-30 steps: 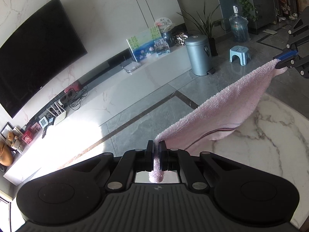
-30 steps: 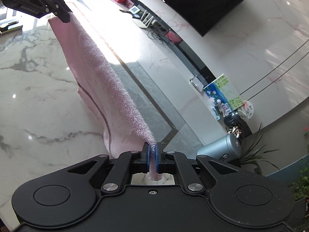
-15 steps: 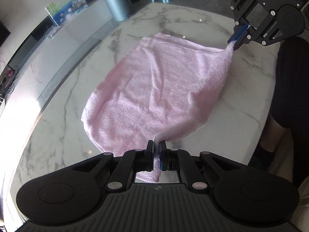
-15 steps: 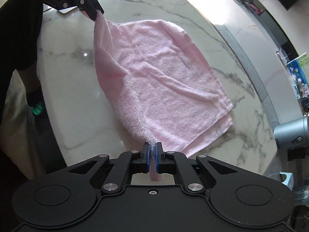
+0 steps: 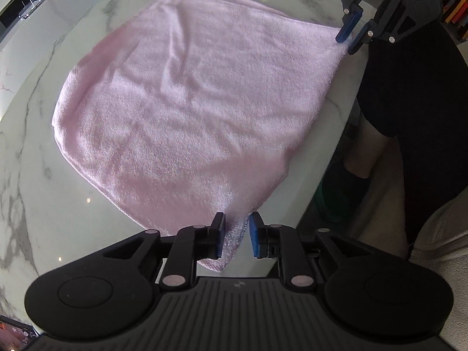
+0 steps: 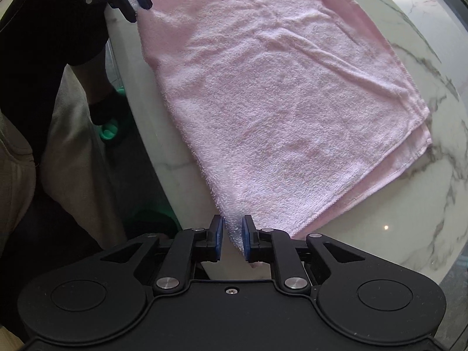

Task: Fold towel
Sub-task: 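Lower the towel onto the table with both grippers and open them, then move both open grippers to the folded towel's edge and pinch it, then lift the towel edge with both grippers and fold it over onto itself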

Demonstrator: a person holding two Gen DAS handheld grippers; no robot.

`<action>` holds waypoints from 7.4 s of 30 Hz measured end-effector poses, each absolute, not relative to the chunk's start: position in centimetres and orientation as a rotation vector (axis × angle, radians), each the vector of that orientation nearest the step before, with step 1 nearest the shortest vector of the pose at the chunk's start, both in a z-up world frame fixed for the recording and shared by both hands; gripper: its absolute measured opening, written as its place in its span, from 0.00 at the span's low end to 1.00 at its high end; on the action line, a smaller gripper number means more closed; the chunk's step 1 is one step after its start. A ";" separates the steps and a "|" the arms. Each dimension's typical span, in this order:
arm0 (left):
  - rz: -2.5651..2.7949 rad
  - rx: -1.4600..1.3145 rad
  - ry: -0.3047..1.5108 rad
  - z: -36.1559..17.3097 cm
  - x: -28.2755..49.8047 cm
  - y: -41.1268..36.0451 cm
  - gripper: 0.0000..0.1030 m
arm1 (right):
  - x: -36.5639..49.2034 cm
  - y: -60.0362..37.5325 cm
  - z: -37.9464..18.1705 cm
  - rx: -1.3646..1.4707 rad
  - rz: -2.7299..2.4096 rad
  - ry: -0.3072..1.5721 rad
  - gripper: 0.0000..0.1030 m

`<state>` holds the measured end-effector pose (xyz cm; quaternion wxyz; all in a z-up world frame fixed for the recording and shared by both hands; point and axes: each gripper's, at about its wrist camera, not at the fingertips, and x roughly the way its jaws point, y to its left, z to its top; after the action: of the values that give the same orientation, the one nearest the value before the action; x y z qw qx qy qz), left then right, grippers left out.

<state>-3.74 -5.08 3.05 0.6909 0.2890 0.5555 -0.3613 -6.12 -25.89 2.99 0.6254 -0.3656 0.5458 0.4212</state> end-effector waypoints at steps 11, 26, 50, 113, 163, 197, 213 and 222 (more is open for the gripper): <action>-0.631 0.476 1.170 3.4 -0.8 -2.9 0.40 | -2.5 -27.5 2.9 -0.736 0.777 1.230 0.30; -0.478 0.393 1.046 5.5 11.7 1.6 0.40 | 9.5 -27.4 3.5 -0.701 0.687 1.129 0.30; -0.727 0.562 1.121 -1.5 21.9 -0.3 0.40 | 22.4 -25.9 1.1 -0.843 0.902 1.095 0.30; -0.856 0.549 1.100 0.2 14.5 -1.6 0.10 | 18.9 -22.5 2.9 -1.088 1.106 1.092 0.39; -0.791 0.631 0.857 14.2 5.9 -2.4 0.10 | 2.9 -25.8 18.4 -1.165 1.104 0.940 0.04; -0.814 0.710 0.714 20.6 -2.3 -3.7 0.12 | -8.3 -27.4 25.9 -1.129 0.996 0.860 0.04; -0.781 0.630 0.842 15.3 6.5 -2.7 0.12 | 2.1 -26.1 18.8 -1.064 0.935 0.962 0.04; -0.797 0.606 0.961 9.4 11.7 -2.6 0.12 | 8.2 -25.7 13.2 -1.015 0.965 1.049 0.04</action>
<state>11.68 -2.64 9.45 0.7687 0.2795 0.4429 -0.3671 8.20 -25.68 13.21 0.6412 -0.4451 0.4599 0.4234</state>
